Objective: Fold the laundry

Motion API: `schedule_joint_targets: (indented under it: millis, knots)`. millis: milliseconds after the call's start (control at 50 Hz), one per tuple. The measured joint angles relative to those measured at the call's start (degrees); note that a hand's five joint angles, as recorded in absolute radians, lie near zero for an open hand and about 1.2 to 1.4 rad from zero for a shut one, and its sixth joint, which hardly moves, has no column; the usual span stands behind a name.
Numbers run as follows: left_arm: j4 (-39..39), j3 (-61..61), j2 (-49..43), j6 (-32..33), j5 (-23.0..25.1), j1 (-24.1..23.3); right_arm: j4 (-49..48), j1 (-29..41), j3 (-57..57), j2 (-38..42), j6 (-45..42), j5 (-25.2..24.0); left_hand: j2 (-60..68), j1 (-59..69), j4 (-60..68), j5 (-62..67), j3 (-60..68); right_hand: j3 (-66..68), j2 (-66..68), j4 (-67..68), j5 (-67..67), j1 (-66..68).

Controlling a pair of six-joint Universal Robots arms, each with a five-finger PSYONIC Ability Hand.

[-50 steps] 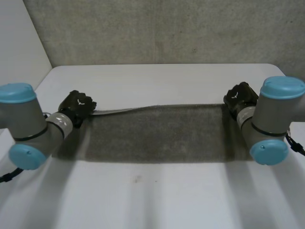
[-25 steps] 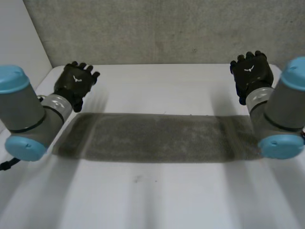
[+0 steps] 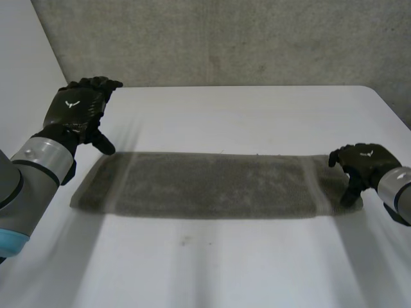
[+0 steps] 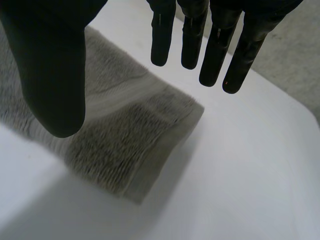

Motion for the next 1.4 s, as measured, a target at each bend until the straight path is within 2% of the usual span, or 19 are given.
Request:
schedule_joint_targets:
  millis: [180, 400, 460, 540, 620, 720, 760, 780, 820, 900, 960, 1040, 1120, 1140, 1180, 1200, 1260, 1400]
  knots:
    - [7.36, -4.15, 0.24, 0.10, -0.96, 0.21, -10.20, -1.72, 6.31, 2.69, -2.84, -1.92, 0.00, 0.00, 0.00, 0.00, 0.00, 6.37, 7.22, 6.10, 5.52, 5.49]
    - [8.74, -5.15, 0.27, 0.16, -1.39, -0.03, -12.25, -1.61, 6.18, 6.00, -5.32, -1.12, -0.01, 0.00, -0.10, 0.00, 0.00, 9.22, 9.66, 9.00, 8.71, 7.79]
    - [8.62, -5.14, 0.27, 0.17, -1.40, 0.01, -12.06, -1.62, 5.91, 6.63, -5.58, -1.04, -0.01, 0.00, -0.10, 0.00, 0.00, 14.63, 15.87, 14.32, 13.41, 13.09]
    - [8.53, -5.14, 0.27, 0.17, -1.40, 0.02, -12.18, -1.72, 5.67, 6.99, -6.66, -0.80, -0.01, 0.00, -0.10, 0.00, 0.00, 39.65, 41.28, 39.72, 37.98, 32.81]
    - [8.53, -5.14, 0.27, 0.16, -1.44, 0.00, -12.39, -2.19, 5.17, 7.10, -8.67, 0.20, -0.01, 0.00, -0.10, 0.00, 0.00, 42.51, 43.17, 42.83, 40.45, 33.07]
    - [8.51, -5.17, 0.33, 0.16, -1.53, -0.08, -13.32, -5.07, 3.37, 6.70, -15.77, 7.55, -0.01, 0.00, -0.10, 0.00, 0.00, 42.54, 43.17, 42.93, 40.65, 33.07]
    - [8.51, -5.17, 0.33, 0.16, -1.53, -0.08, -13.32, -5.07, 3.37, 6.70, -15.77, 7.55, -0.01, 0.00, -0.10, 0.00, 0.00, 42.54, 43.17, 42.93, 40.65, 33.07]
    - [8.51, -5.17, 0.40, 0.16, -1.57, -0.11, -14.25, -7.07, 2.50, 6.34, -19.28, 11.39, -0.01, 0.00, -0.10, 0.00, 0.00, 42.54, 43.17, 42.94, 40.78, 33.07]
    - [8.51, -5.19, 0.60, 0.16, -1.62, -0.12, -15.33, -9.11, 1.71, 5.94, -22.51, 14.64, -0.01, 0.00, -0.10, 0.00, 0.00, 42.54, 43.18, 42.94, 41.15, 33.07]
    - [8.51, -5.22, 1.32, 0.12, -1.66, -0.10, -16.67, -11.28, 0.19, 4.81, -27.18, 17.84, -0.01, 0.00, -0.10, 0.00, 0.00, 42.54, 43.18, 42.99, 41.39, 33.07]
    - [8.51, -5.22, 1.54, 0.11, -1.66, -0.09, -16.88, -11.00, -0.37, 4.15, -27.95, 18.10, -0.01, 0.00, -0.10, 0.00, 0.00, 42.54, 43.17, 43.07, 41.41, 33.07]
    - [8.42, -5.28, 2.21, 0.08, -1.71, -0.05, -17.16, -7.51, -2.33, 1.41, -28.96, 18.03, -0.01, 0.00, -0.10, 0.00, 0.00, 42.54, 43.18, 43.15, 41.43, 33.07]
    - [8.35, -5.32, 2.72, 0.07, -1.73, -0.07, -17.04, 1.97, -5.50, -0.74, -28.06, 16.13, -0.01, 0.00, -0.10, 0.00, 0.00, 42.91, 43.18, 43.16, 41.50, 33.24]
    - [8.34, -5.34, 2.91, 0.07, -1.75, -0.07, -16.95, 6.51, -6.89, -1.10, -27.65, 14.93, -0.01, 0.00, -0.10, 0.00, 0.00, 43.14, 43.18, 43.16, 41.52, 33.24]
    - [8.34, -5.36, 3.02, 0.07, -1.75, -0.06, -16.88, 8.58, -7.51, -1.16, -27.51, 14.39, -0.01, 0.00, -0.10, 0.00, 0.00, 43.15, 43.18, 43.16, 41.53, 33.24]
    - [8.33, -5.38, 3.19, 0.07, -1.74, -0.07, -16.69, 15.10, -9.30, -0.76, -27.29, 12.14, -0.01, 0.00, -0.10, 0.00, 0.00, 43.15, 43.18, 43.16, 41.53, 33.24]
    - [8.35, -5.52, 3.51, 0.07, -1.73, -0.06, -16.50, 24.16, -11.86, 1.36, -27.48, 8.30, -0.01, 0.00, -0.10, 0.00, 0.00, 43.15, 43.18, 43.16, 41.57, 33.24]
    - [8.49, -6.00, 4.26, 0.11, -1.67, -0.08, -16.58, 38.22, -17.26, 9.82, -28.41, 2.05, -0.02, 0.00, -0.10, 0.00, 0.00, 43.15, 43.18, 43.16, 41.67, 33.24]
